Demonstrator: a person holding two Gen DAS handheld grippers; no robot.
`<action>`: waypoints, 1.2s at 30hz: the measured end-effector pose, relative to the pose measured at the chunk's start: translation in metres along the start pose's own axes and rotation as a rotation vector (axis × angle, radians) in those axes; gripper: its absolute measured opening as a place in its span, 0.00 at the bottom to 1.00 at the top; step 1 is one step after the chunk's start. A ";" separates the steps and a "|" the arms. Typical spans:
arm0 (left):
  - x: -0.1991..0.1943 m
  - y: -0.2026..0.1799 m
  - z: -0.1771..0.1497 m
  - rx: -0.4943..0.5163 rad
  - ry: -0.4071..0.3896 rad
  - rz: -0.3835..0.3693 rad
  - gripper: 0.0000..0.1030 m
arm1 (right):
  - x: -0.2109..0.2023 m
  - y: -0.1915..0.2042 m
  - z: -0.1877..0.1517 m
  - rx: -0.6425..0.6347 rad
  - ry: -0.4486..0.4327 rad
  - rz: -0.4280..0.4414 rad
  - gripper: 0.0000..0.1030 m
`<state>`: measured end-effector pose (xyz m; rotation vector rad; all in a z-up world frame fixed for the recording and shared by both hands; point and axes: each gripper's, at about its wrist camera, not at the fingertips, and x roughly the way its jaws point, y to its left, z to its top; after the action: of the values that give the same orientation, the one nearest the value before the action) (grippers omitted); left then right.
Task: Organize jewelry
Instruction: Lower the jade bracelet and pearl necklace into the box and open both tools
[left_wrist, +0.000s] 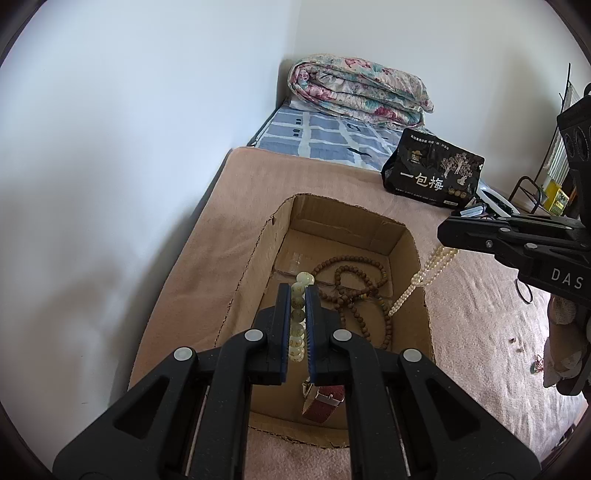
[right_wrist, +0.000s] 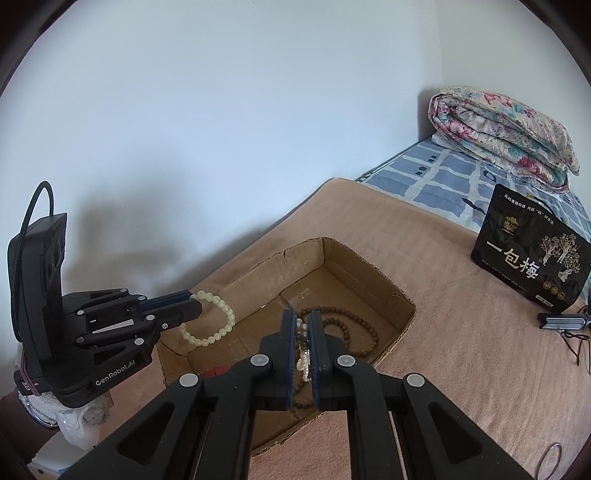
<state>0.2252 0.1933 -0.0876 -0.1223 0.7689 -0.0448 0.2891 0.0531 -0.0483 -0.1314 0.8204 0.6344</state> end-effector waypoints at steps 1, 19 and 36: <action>0.002 0.000 0.000 0.000 0.001 0.002 0.05 | 0.002 -0.001 0.000 0.000 0.003 -0.001 0.04; 0.009 -0.004 -0.001 0.005 0.017 0.009 0.05 | 0.003 -0.001 -0.001 0.007 -0.002 -0.012 0.32; -0.025 -0.027 -0.004 0.041 -0.021 0.016 0.05 | -0.046 -0.005 -0.011 0.012 -0.091 -0.138 1.00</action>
<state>0.2045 0.1684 -0.0699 -0.0774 0.7475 -0.0440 0.2610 0.0236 -0.0236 -0.1456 0.7205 0.5019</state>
